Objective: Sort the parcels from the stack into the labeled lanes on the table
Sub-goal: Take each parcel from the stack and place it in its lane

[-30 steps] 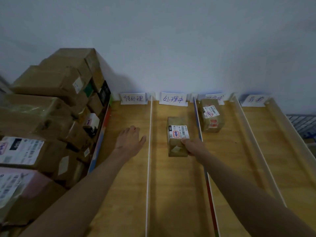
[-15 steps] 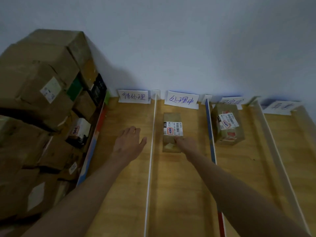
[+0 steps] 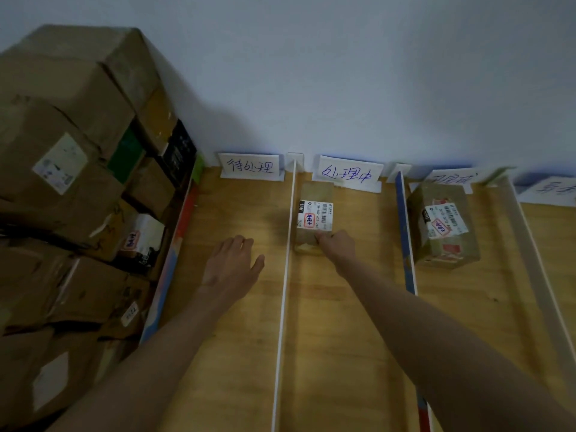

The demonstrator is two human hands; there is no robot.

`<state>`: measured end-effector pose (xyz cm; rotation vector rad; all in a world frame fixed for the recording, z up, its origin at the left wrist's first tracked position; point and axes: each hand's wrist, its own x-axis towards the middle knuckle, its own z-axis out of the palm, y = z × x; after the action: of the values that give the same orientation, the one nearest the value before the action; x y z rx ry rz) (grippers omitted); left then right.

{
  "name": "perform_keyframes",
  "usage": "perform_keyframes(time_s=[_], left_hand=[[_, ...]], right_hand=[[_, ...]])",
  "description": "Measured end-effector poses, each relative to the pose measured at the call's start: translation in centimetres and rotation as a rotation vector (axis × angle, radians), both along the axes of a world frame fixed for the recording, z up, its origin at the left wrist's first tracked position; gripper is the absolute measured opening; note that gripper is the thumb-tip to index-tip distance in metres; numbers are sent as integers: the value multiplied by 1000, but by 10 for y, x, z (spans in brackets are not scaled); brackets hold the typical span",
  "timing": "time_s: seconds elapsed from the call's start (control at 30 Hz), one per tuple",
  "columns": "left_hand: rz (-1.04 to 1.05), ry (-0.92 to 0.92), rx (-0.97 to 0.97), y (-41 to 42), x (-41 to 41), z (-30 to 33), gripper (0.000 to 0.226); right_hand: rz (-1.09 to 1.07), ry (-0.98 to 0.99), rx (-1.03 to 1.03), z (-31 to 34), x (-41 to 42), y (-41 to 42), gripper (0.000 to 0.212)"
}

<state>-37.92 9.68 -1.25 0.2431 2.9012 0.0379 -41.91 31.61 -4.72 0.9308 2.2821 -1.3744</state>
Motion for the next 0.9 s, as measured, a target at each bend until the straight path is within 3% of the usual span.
perform_keyframes(time_s=[0.4, 0.9], left_hand=[[14, -9, -11, -8, 8, 6, 52], [25, 83, 19, 1, 82, 84, 48]], right_hand=[[71, -8, 42, 21, -6, 3, 40], [497, 377, 656, 112, 135, 37, 50]])
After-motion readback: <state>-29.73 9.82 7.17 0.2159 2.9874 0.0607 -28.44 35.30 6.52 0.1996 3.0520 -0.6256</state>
